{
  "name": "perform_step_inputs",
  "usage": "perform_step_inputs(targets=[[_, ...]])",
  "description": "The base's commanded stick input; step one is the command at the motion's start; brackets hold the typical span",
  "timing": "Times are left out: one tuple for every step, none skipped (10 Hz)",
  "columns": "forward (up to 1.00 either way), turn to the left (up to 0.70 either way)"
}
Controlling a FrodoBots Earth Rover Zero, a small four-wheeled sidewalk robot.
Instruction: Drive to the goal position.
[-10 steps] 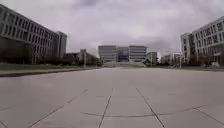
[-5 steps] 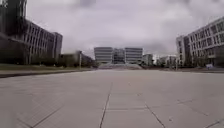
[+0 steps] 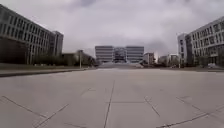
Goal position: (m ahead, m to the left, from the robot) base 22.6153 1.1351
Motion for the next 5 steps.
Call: perform_step_inputs(targets=[[1.0,0.0],[1.0,0.0],[1.0,0.0],[1.0,0.0],[1.0,0.0]])
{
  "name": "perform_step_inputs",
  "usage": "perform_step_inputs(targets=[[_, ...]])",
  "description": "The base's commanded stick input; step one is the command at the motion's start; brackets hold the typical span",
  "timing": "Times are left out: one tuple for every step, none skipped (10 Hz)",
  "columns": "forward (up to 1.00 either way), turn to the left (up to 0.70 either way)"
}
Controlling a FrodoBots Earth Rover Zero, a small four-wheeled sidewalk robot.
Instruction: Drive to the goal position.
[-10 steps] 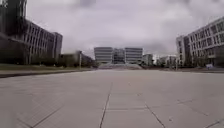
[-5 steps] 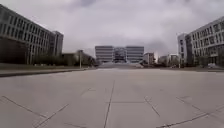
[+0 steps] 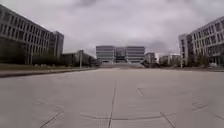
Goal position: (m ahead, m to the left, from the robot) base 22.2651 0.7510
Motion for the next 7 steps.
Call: perform_step_inputs(targets=[[1.0,0.0],[1.0,0.0],[1.0,0.0],[1.0,0.0],[1.0,0.0],[1.0,0.0],[1.0,0.0]])
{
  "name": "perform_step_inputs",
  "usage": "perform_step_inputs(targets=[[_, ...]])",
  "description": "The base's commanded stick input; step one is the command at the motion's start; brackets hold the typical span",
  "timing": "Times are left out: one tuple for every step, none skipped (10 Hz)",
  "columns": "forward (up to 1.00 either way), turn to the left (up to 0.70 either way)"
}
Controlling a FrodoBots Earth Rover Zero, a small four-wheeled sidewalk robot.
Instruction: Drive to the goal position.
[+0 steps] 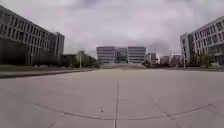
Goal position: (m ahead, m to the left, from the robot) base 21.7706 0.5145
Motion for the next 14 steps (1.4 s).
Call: perform_step_inputs(targets=[[1.0,0.0],[1.0,0.0],[1.0,0.0],[1.0,0.0],[1.0,0.0],[1.0,0.0],[1.0,0.0],[1.0,0.0],[1.0,0.0],[1.0,0.0],[1.0,0.0],[1.0,0.0],[1.0,0.0],[1.0,0.0]])
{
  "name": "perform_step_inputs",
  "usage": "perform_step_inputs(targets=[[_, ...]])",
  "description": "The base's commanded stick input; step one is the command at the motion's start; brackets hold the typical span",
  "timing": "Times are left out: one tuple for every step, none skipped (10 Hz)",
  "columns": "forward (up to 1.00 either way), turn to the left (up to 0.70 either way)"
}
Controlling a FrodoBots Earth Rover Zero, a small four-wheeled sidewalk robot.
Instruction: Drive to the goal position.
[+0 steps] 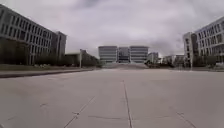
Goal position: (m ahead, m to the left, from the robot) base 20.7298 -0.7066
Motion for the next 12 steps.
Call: perform_step_inputs(targets=[[1.0,0.0],[1.0,0.0],[1.0,0.0],[1.0,0.0],[1.0,0.0],[1.0,0.0],[1.0,0.0],[1.0,0.0],[1.0,0.0],[1.0,0.0],[1.0,0.0],[1.0,0.0]])
